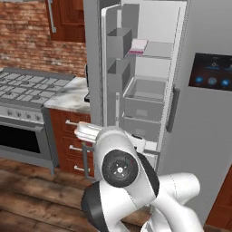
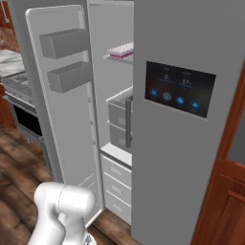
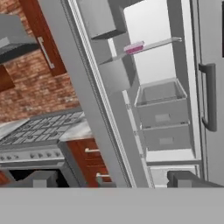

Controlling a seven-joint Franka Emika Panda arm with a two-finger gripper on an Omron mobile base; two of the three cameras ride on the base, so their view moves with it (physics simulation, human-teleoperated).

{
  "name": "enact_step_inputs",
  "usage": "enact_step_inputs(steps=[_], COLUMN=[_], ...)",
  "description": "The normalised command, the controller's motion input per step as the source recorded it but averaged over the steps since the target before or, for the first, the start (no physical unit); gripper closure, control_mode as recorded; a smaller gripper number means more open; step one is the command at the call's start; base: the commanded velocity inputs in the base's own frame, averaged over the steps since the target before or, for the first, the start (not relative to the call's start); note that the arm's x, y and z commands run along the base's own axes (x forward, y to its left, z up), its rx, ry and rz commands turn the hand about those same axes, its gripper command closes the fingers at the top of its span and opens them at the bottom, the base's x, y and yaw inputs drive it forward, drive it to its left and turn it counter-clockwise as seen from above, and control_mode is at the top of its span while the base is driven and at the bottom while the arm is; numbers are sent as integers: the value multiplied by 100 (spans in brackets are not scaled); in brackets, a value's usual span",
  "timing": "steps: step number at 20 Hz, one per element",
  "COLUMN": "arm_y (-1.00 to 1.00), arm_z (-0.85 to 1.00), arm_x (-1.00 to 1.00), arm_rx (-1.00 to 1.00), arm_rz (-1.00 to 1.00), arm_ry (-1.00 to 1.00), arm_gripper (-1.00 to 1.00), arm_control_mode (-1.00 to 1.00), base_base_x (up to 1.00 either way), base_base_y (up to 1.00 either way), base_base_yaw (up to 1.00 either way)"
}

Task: The ice cube tray has been filled with water. Take the tray and place it in the freezer to make ice. Close the freezer door after placing the tray.

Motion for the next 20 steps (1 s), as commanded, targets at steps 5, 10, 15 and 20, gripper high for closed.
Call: enact_step_inputs(steps=[5, 10, 15, 20], arm_y=[31, 12, 17, 50], arm_z=[-45, -29, -18, -29], arm_x=[40, 53, 56, 52], arm_rx=[0, 0, 0, 0], arm_rz=[-10, -11, -21, -17], arm_ry=[-21, -10, 0, 0], arm_gripper=[-100, -100, -100, -100], arm_control_mode=[-100, -100, -100, -100], base_base_x=[0, 0, 0, 0], base_base_y=[0, 0, 0, 0], base_base_yaw=[0, 0, 0, 0])
